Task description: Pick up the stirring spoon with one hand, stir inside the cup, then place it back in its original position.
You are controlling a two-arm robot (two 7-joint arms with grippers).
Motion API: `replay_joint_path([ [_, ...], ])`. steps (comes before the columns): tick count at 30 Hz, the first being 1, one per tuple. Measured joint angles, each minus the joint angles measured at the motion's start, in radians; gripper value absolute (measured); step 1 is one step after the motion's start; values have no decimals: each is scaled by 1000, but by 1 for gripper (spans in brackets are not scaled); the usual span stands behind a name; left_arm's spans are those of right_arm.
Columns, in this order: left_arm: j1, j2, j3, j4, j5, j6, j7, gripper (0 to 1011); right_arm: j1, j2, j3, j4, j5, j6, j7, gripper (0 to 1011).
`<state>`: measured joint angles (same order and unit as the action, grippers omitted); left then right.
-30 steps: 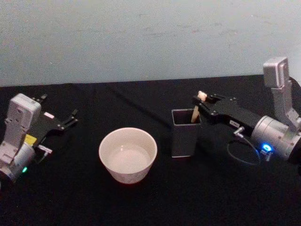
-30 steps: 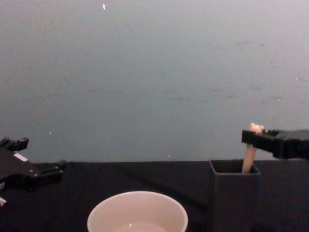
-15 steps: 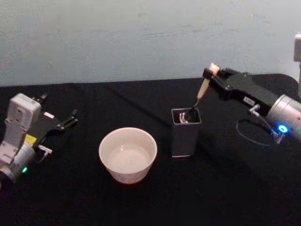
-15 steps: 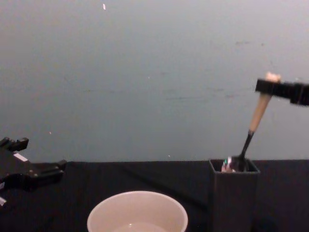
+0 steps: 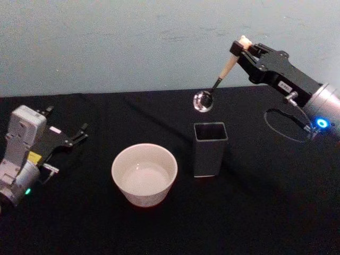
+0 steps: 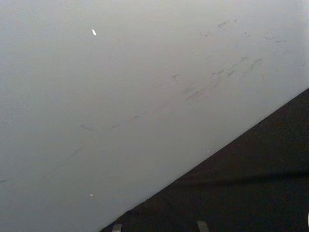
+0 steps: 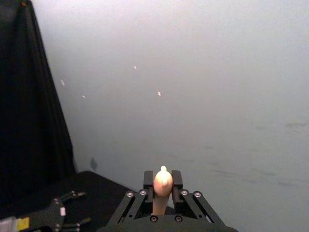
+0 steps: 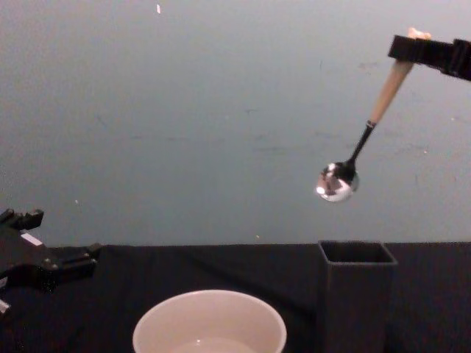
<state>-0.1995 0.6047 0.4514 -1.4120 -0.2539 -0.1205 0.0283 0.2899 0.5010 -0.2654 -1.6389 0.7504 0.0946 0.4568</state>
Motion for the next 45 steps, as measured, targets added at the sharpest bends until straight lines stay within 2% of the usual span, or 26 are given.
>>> replay_joint_path([
  [10,0,0,0,0,0,0,0,1001,21,-7,-83,3,-10,-38,42,223],
  [16,0,0,0,0,0,0,0,1001,22,-5,-152,12,-64,-88,72,223],
  [23,0,0,0,0,0,0,0,1001,17,-10,-202,36,-133,-138,99,223],
  [27,0,0,0,0,0,0,0,1001,15,-15,-217,47,-155,-151,108,223],
  [36,0,0,0,0,0,0,0,1001,10,-34,-255,94,-251,-202,120,223],
  [45,0,0,0,0,0,0,0,1001,16,-58,-268,142,-307,-224,128,223],
])
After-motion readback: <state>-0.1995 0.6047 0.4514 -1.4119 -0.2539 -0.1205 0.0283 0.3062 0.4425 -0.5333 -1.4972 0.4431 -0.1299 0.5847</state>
